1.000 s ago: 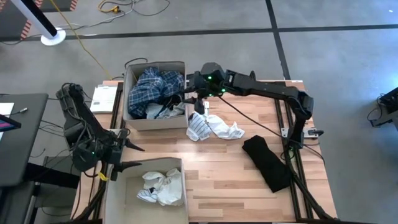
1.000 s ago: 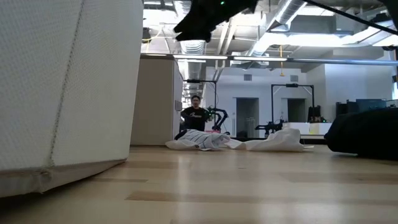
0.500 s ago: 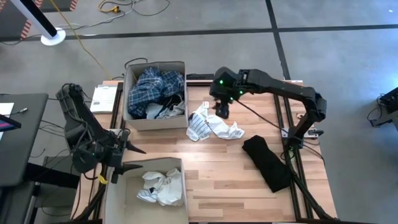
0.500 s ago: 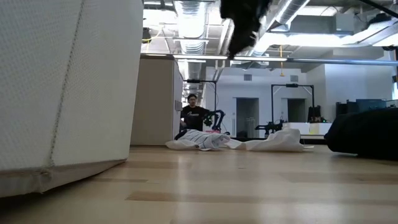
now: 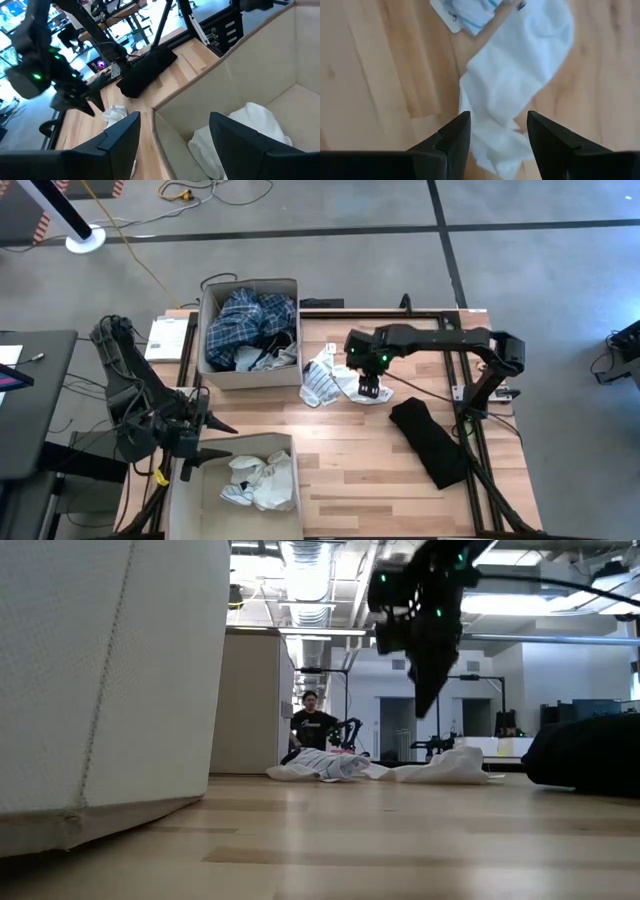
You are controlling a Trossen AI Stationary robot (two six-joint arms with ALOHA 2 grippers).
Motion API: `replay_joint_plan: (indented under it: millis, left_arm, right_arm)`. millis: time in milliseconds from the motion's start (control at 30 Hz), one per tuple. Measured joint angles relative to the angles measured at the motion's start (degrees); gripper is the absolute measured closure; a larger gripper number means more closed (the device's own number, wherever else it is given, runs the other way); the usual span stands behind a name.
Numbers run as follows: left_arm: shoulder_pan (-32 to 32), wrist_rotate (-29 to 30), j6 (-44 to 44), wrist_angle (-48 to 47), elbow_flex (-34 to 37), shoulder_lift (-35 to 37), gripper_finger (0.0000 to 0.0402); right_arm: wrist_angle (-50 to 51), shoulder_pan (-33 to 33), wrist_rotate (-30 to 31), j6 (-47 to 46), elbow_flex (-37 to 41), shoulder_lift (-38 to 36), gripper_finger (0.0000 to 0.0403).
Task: Sort clothes
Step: Put the right white sock into the bottom light brown laundry organizer
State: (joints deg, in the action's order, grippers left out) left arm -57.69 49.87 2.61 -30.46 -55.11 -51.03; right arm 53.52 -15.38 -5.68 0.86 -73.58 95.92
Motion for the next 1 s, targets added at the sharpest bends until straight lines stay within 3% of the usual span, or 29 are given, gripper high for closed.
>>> replay_joint_plan:
  millis: [300,500,800,1000]
  left_arm:
    - [0.0,0.0,-0.1,0.0,0.0,0.0,0.0168]
    - [0.2,0.0,-0.3,0.0,0.0,0.0,0.0168]
    - [1.7,0.0,-0.3,0.1,0.0,0.0,0.0168]
    - [1.9,0.0,-0.3,0.1,0.0,0.0,0.0168]
  right_arm:
    - [-13.6,0.1,-0.4,-0.5,12.6,0.0,0.0205]
    - [-18.3,1.0,-4.4,-0.9,16.8,0.0,0.0217]
    - [-19.4,4.1,-4.4,-0.9,17.0,-0.1,0.0234]
    - [-19.6,7.4,-0.2,-0.4,14.2,-0.1,0.0239]
